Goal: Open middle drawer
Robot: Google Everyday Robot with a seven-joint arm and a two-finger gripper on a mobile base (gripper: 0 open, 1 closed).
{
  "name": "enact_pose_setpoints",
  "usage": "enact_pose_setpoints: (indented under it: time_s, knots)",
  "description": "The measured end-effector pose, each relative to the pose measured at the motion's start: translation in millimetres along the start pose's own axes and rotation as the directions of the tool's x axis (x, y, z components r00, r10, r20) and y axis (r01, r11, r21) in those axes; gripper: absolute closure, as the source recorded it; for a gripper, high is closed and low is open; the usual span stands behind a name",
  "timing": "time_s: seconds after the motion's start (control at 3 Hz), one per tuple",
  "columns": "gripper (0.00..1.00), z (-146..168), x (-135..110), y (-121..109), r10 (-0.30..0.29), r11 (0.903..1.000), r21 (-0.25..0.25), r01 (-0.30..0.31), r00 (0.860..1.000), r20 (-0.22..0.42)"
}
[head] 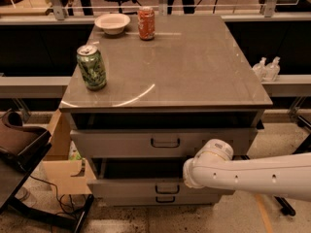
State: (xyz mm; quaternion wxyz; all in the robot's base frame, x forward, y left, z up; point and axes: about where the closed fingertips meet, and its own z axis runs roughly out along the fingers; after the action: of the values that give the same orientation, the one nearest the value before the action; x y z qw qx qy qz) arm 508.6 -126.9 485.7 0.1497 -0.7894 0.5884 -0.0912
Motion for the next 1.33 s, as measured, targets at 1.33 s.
enact_pose_setpoints:
  time_s: [1.33]
  knots:
    - [1.0, 12, 18, 21, 0.087, 0.9928, 0.079, -0.091, 0.995, 0.045]
